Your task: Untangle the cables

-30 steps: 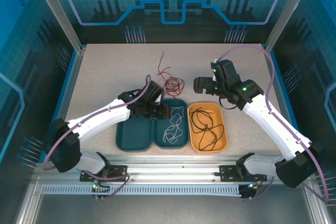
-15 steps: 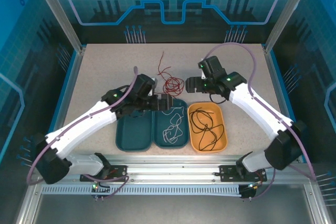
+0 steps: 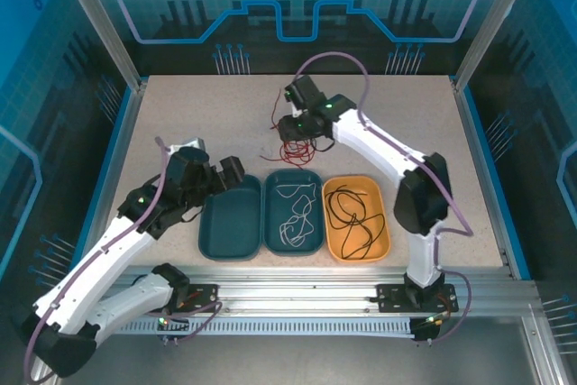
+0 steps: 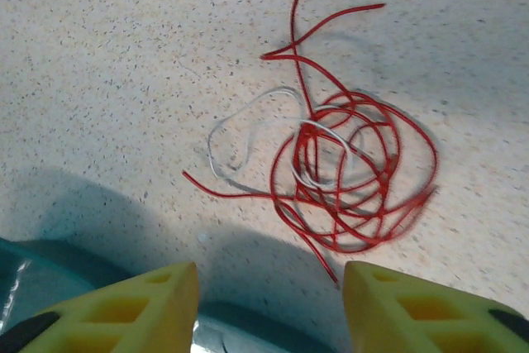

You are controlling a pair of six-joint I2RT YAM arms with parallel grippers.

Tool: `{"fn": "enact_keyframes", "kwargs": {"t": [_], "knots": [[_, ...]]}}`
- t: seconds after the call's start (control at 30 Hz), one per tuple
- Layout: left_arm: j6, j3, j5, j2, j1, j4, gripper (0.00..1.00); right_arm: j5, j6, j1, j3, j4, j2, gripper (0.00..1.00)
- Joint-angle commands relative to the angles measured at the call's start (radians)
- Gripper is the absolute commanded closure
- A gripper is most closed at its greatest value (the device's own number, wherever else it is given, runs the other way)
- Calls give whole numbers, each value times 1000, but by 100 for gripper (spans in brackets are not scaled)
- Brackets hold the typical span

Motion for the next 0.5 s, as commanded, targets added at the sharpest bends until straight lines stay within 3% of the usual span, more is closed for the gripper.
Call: {"fn": "enact_keyframes", "kwargs": {"t": [0.0,0.2,0.47], "knots": [[-42,-36,-16,-37,20,29,1,40,61,35,120,-102,113,57],[-36,-50,5,-22,33,28,1,92,158,61,234,-113,251,63],[-32,-62,36,2,39,51,1,142,243,65,221,-6,299,56]]}}
